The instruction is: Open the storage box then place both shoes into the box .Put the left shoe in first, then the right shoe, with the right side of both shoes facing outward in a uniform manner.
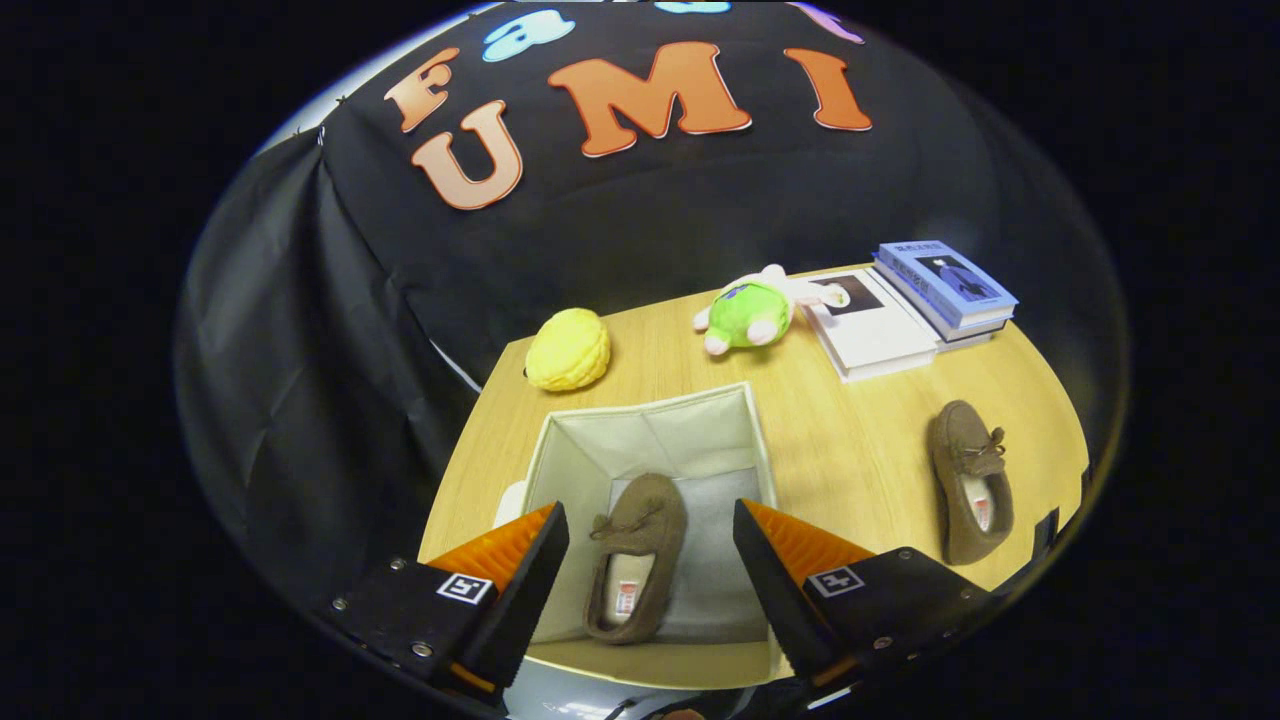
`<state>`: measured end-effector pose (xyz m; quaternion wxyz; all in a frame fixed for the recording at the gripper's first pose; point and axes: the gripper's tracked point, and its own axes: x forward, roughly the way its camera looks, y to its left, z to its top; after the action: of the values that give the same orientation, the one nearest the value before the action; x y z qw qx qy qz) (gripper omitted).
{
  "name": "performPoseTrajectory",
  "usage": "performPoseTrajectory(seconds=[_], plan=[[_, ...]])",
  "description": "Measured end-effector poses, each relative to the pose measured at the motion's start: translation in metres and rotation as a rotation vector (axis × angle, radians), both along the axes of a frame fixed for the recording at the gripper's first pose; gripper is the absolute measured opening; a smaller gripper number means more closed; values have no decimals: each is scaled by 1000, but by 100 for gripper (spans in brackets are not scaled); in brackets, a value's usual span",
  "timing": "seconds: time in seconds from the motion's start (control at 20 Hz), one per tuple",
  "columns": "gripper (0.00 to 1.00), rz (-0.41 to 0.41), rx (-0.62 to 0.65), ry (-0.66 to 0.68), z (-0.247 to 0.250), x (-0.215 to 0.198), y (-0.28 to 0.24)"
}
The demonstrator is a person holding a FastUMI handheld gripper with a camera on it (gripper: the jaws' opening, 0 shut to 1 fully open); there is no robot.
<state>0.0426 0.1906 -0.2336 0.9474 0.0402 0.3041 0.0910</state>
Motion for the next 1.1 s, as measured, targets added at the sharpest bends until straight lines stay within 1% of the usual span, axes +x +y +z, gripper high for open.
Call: performPoseTrajectory(seconds=[0.3, 0.5, 0.7, 0.9, 1.1], plan=[[99, -111, -39, -72, 23, 5, -86], [98, -204, -69, -97, 22, 7, -151], [99, -283, -95, -92, 6, 6, -213], [99, -364, -133, -50, -23, -1, -274], [99, -421, -144, 22, -61, -5, -308]])
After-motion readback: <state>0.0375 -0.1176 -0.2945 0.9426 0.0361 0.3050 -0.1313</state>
